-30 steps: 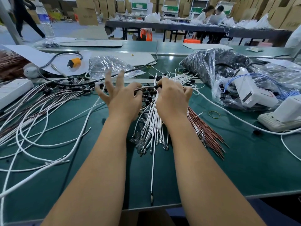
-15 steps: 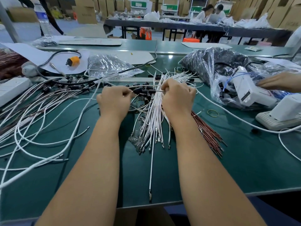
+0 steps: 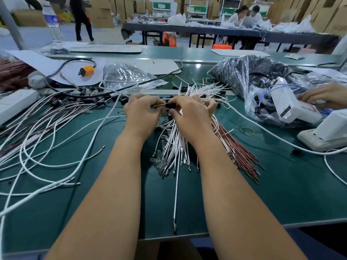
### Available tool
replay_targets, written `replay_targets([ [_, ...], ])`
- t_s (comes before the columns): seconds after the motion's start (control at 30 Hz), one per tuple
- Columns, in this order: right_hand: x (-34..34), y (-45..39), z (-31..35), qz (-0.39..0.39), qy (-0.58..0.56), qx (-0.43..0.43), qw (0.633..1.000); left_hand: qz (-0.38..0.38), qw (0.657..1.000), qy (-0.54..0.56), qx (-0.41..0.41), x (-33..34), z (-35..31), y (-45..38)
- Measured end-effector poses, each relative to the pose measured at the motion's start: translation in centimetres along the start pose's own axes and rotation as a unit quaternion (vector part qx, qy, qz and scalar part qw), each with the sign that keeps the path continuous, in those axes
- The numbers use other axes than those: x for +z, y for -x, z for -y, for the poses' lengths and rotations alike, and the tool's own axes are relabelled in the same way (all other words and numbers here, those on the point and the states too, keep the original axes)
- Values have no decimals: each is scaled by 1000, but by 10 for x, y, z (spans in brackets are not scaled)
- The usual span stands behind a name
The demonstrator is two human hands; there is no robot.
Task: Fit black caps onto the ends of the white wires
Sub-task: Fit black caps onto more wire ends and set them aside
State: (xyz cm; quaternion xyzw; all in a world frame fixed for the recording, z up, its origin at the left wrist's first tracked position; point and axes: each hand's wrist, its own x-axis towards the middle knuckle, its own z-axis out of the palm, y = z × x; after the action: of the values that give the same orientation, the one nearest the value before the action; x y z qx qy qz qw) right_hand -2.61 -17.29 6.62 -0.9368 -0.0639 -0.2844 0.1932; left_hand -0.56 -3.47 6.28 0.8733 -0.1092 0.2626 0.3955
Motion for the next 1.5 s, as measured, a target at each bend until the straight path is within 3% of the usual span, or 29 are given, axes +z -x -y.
replay_targets([
  [0.13, 1, -1, -3, -11, 30, 8, 999, 13, 999, -25, -22, -1, 1, 1],
  [0.3, 0, -4, -11, -20, 32, 66, 997, -23, 980, -141, -138, -7, 12, -2],
  [0.4, 0, -6, -9, -22, 15, 55, 998, -37, 979, -171, -105, -2, 10, -2],
  [0.57, -2, -5, -3, -14, -50, 15, 999, 26, 998, -19, 56, 6, -8, 0],
  [0.73, -5, -5, -3, -31, -180, 71, 981, 23, 995, 94, 1, 6, -6, 1],
  [1.0, -8, -6, -3, -46, -318, 164, 933, 21, 990, 141, -16, 6, -4, 1],
  [1.2, -9, -7, 0, -54, -331, 144, 931, 23, 985, 170, -24, 6, -5, 1],
  [1.5, -6, -11, -4, -55, -345, 168, 922, 32, 991, 130, 9, 7, -5, 1],
])
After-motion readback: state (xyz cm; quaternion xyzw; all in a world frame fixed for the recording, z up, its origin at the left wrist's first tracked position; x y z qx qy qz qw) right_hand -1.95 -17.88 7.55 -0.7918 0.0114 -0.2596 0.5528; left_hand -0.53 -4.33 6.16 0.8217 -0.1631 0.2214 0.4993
